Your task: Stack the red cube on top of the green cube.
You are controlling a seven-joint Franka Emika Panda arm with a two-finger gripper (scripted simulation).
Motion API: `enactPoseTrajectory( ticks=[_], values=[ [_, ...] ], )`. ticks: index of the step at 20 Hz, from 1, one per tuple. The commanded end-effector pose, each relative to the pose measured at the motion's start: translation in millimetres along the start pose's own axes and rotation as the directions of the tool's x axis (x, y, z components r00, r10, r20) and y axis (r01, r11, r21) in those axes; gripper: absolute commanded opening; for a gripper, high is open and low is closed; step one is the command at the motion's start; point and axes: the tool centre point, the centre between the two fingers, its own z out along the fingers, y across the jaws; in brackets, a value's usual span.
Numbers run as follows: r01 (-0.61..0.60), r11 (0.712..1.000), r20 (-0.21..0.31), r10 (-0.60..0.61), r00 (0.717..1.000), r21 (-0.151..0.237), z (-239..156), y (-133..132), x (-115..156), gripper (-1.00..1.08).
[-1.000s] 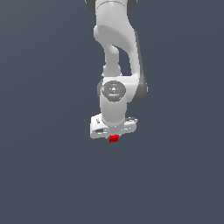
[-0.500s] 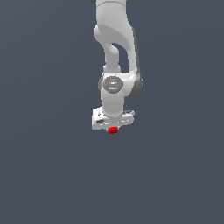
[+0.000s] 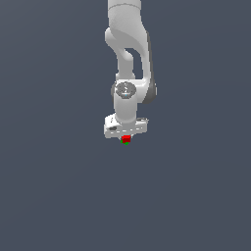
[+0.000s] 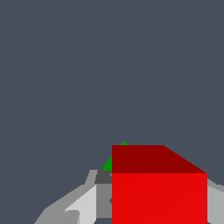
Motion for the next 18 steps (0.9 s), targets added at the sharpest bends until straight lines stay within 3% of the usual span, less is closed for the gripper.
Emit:
enactPoseTrajectory(
  ticks=[1,8,9,18],
  values=[
    [0.000,1.000,-0.001,0.000,1.000,0.000,2.9,-1.2,-8.1,-1.00],
    [0.000,1.000,-0.001,0.000,1.000,0.000,7.0,-2.4,-17.1,-1.00],
    [0.000,1.000,-0.001,0.000,1.000,0.000,7.0,-2.4,-17.1,1.00],
    [0.000,1.000,-0.001,0.000,1.000,0.000,7.0,-2.4,-17.1,1.00]
  ],
)
